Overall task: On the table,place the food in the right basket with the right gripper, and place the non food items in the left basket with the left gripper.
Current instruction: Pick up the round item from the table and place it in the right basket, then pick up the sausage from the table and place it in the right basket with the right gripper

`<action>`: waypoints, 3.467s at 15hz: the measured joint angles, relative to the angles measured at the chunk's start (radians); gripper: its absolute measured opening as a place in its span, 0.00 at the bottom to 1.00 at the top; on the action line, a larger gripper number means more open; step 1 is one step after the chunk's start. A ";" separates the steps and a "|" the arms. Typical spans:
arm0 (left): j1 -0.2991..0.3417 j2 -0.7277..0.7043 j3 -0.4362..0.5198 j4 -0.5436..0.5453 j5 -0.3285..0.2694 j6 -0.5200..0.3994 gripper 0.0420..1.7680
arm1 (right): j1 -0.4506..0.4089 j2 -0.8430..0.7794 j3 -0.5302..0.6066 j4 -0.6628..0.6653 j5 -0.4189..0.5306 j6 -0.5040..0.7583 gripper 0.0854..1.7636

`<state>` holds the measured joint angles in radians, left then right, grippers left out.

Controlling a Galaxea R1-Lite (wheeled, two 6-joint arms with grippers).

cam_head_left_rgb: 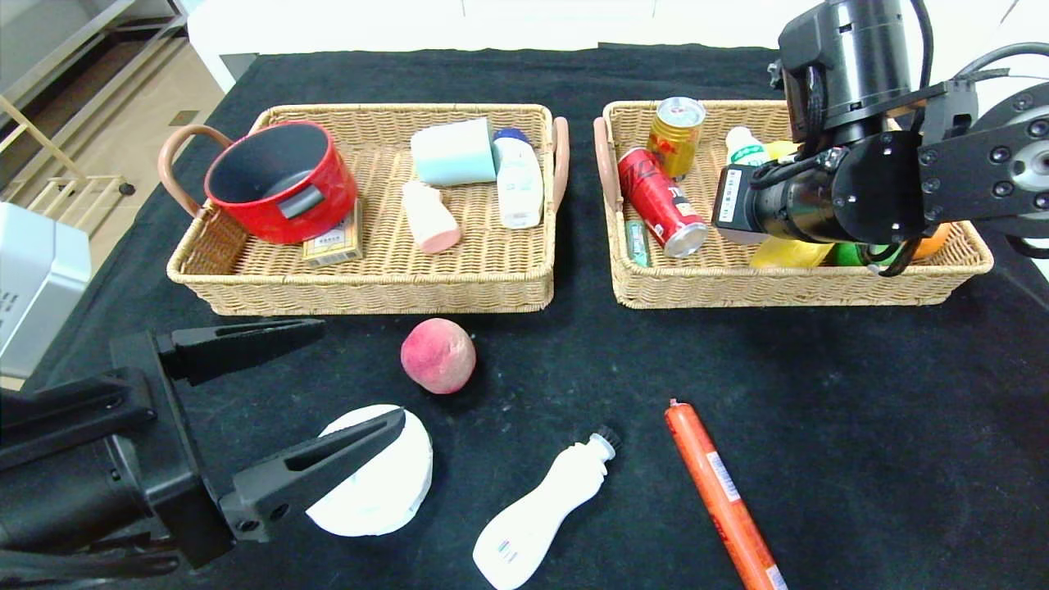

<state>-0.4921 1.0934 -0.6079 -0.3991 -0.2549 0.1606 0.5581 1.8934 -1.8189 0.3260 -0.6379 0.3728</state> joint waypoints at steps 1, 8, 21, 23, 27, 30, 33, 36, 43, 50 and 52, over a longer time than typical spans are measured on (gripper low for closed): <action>0.000 0.000 0.000 0.000 0.000 0.000 0.97 | 0.000 0.000 0.000 0.001 0.000 0.000 0.67; 0.000 0.003 0.002 0.001 0.000 -0.001 0.97 | 0.003 -0.006 0.004 0.010 0.001 0.001 0.84; 0.000 0.000 0.004 0.001 0.000 0.000 0.97 | 0.196 -0.277 0.422 0.179 0.103 -0.079 0.94; 0.000 0.000 0.005 0.001 0.000 0.001 0.97 | 0.234 -0.298 0.468 0.175 0.114 -0.072 0.95; 0.000 0.001 0.006 0.001 0.000 0.001 0.97 | 0.286 -0.316 0.513 0.176 0.116 -0.054 0.96; 0.000 0.005 0.008 0.001 0.000 0.001 0.97 | 0.320 -0.316 0.546 0.175 0.125 -0.048 0.96; 0.000 0.008 0.008 0.003 0.000 0.001 0.97 | 0.338 -0.311 0.562 0.177 0.147 -0.037 0.96; 0.000 0.009 0.008 0.003 0.000 0.001 0.97 | 0.354 -0.289 0.585 0.174 0.148 -0.025 0.96; 0.001 0.004 0.008 0.001 0.000 0.001 0.97 | 0.366 -0.210 0.592 0.169 0.139 0.015 0.96; 0.001 0.001 0.008 0.001 0.000 0.001 0.97 | 0.340 -0.160 0.588 0.151 0.137 0.047 0.97; 0.001 0.000 0.008 0.000 0.000 0.003 0.97 | 0.337 -0.149 0.588 0.150 0.138 0.048 0.97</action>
<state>-0.4911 1.0930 -0.5998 -0.3991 -0.2545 0.1634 0.8951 1.7443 -1.2306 0.4757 -0.4998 0.4209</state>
